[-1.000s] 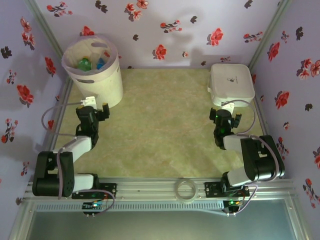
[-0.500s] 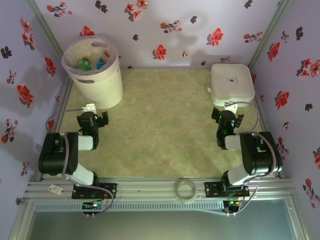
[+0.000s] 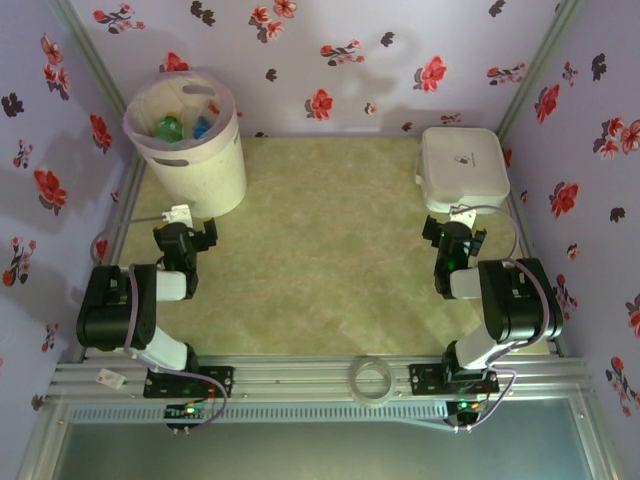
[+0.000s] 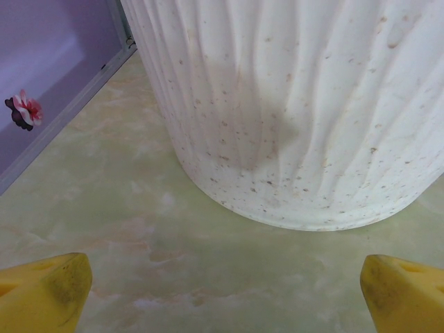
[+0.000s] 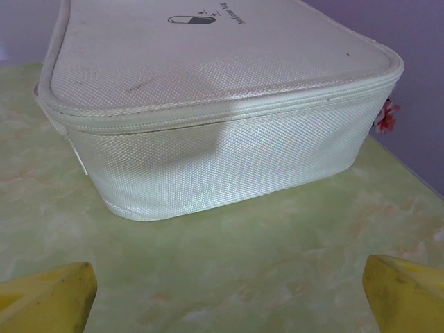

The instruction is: Put the plastic bottles in the bin

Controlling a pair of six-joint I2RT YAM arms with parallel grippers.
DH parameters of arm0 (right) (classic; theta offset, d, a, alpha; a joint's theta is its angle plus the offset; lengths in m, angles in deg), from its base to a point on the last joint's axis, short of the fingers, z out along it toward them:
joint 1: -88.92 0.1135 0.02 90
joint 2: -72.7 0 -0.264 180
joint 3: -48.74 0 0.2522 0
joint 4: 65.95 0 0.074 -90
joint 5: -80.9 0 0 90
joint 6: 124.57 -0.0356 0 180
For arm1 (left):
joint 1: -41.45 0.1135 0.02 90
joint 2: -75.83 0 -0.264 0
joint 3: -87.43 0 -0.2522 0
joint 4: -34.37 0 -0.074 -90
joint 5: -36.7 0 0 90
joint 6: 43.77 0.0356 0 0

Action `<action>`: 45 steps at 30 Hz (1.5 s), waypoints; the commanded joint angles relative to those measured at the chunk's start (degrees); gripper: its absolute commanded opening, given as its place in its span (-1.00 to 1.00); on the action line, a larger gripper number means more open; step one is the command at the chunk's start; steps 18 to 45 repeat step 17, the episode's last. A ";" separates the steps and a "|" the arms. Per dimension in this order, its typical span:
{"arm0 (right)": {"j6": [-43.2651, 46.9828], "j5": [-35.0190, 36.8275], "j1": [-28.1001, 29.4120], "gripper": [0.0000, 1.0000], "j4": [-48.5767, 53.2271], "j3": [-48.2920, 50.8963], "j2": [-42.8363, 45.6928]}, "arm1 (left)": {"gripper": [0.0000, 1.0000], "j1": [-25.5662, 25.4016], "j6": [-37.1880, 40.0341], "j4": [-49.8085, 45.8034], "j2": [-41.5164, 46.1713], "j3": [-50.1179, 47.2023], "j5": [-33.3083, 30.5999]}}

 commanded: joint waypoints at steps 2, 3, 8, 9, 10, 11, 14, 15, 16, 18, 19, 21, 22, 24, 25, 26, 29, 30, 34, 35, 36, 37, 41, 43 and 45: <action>-0.99 -0.14 -0.32 0.99 -1.54 0.11 -0.16 | 0.99 0.03 1.11 2.54 -0.27 -0.05 0.36; -0.96 -0.14 -0.32 0.99 -1.54 0.17 -0.18 | 0.99 0.07 1.11 2.54 -0.25 -0.05 0.35; -0.92 -0.14 -0.32 0.99 -0.57 -0.44 -0.37 | 0.99 0.03 1.13 2.54 -0.27 -0.05 0.32; -0.91 -0.18 -0.32 0.99 -0.48 -0.64 -0.49 | 0.99 0.06 1.10 2.54 -0.23 -0.02 0.24; -1.00 -0.27 -0.32 0.99 -0.42 -0.69 -0.53 | 0.99 0.05 1.11 2.53 -0.21 -0.04 0.28; -1.08 -0.31 -0.32 0.99 -0.18 -0.63 -0.48 | 0.99 0.03 1.11 2.52 -0.26 -0.02 0.25; -1.33 -0.99 -0.66 0.99 -0.39 -0.49 -0.27 | 0.99 0.10 1.11 2.54 -0.27 -0.05 0.29; -1.35 -1.01 -0.75 0.99 -0.61 -0.27 -0.18 | 0.99 0.03 1.11 2.54 -0.27 -0.04 0.28; -1.32 -0.97 -0.76 0.99 -0.95 -0.05 -0.07 | 0.99 0.03 1.11 2.54 -0.23 -0.05 0.25; -1.23 -0.85 -0.75 0.99 -1.26 0.07 -0.08 | 0.99 0.06 1.11 2.54 -0.21 -0.05 0.25; -1.23 -0.85 -0.75 0.99 -1.26 0.07 -0.08 | 0.99 0.06 1.11 2.54 -0.21 -0.05 0.25; -1.23 -0.85 -0.75 0.99 -1.26 0.07 -0.08 | 0.99 0.06 1.11 2.54 -0.21 -0.05 0.25; -1.23 -0.85 -0.75 0.99 -1.26 0.07 -0.08 | 0.99 0.06 1.11 2.54 -0.21 -0.05 0.25; -1.23 -0.85 -0.75 0.99 -1.26 0.07 -0.08 | 0.99 0.06 1.11 2.54 -0.21 -0.05 0.25; -1.23 -0.85 -0.75 0.99 -1.26 0.07 -0.08 | 0.99 0.06 1.11 2.54 -0.21 -0.05 0.25; -1.23 -0.85 -0.75 0.99 -1.26 0.07 -0.08 | 0.99 0.06 1.11 2.54 -0.21 -0.05 0.25; -1.23 -0.85 -0.75 0.99 -1.26 0.07 -0.08 | 0.99 0.06 1.11 2.54 -0.21 -0.05 0.25; -1.23 -0.85 -0.75 0.99 -1.26 0.07 -0.08 | 0.99 0.06 1.11 2.54 -0.21 -0.05 0.25; -1.23 -0.85 -0.75 0.99 -1.26 0.07 -0.08 | 0.99 0.06 1.11 2.54 -0.21 -0.05 0.25; -1.23 -0.85 -0.75 0.99 -1.26 0.07 -0.08 | 0.99 0.06 1.11 2.54 -0.21 -0.05 0.25; -1.23 -0.85 -0.75 0.99 -1.26 0.07 -0.08 | 0.99 0.06 1.11 2.54 -0.21 -0.05 0.25; -1.23 -0.85 -0.75 0.99 -1.26 0.07 -0.08 | 0.99 0.06 1.11 2.54 -0.21 -0.05 0.25; -1.23 -0.85 -0.75 0.99 -1.26 0.07 -0.08 | 0.99 0.06 1.11 2.54 -0.21 -0.05 0.25; -1.23 -0.85 -0.75 0.99 -1.26 0.07 -0.08 | 0.99 0.06 1.11 2.54 -0.21 -0.05 0.25; -1.23 -0.85 -0.75 0.99 -1.26 0.07 -0.08 | 0.99 0.06 1.11 2.54 -0.21 -0.05 0.25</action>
